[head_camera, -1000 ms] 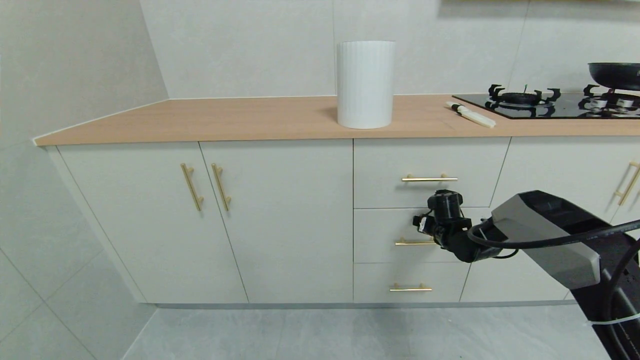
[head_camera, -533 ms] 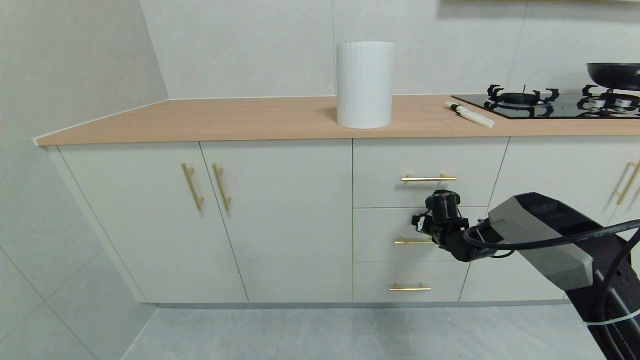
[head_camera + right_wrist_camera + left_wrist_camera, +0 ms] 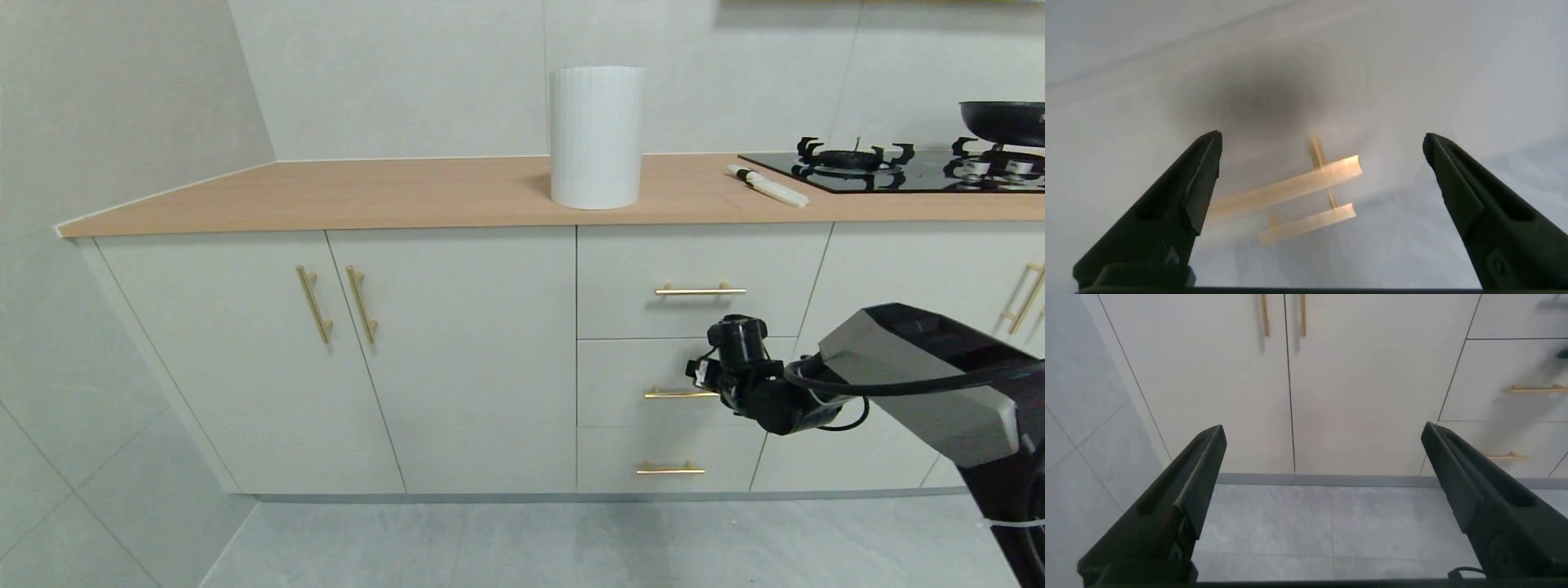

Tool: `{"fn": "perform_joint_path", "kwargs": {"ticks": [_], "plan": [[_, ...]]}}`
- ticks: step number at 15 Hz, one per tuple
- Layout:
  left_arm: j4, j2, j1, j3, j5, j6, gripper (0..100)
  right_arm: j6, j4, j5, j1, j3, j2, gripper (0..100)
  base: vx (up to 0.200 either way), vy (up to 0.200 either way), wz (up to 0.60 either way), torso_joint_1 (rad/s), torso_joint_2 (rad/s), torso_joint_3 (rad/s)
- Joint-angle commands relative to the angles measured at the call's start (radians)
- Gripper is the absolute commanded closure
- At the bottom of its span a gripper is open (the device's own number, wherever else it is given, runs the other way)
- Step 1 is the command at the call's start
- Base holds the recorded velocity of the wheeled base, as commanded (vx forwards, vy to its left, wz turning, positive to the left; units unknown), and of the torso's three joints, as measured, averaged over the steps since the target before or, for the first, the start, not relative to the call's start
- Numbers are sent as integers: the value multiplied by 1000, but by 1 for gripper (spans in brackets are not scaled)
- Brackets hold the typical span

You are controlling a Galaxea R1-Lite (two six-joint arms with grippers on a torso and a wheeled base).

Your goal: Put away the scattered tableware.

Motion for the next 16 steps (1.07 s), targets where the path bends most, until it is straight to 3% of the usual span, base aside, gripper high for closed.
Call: {"fn": "perform_joint_path", "kwargs": {"ticks": [1,5,9,12,14,15,16], "plan": [[0,0,0,0,0,0,0,-4,1,7,41,359,-366,0,0,0,0,0,0,0],[0,0,0,0,0,0,0,-80,2,-4,58,698,-885,0,0,0,0,0,0,0],[1,0,0,0,0,0,0,-255,28,-131,58,867,-1337,0,0,0,0,0,0,0],[0,0,0,0,0,0,0,-375,68,-149,49,989,-1590,0,0,0,0,0,0,0],[1,0,0,0,0,0,0,-399,119,-149,15,1052,-1747,0,0,0,0,0,0,0],[1,0,0,0,0,0,0,-415,182,-140,-85,1092,-1866,0,0,0,0,0,0,0],[0,0,0,0,0,0,0,-438,228,-131,-114,1111,-1965,0,0,0,0,0,0,0]]}}
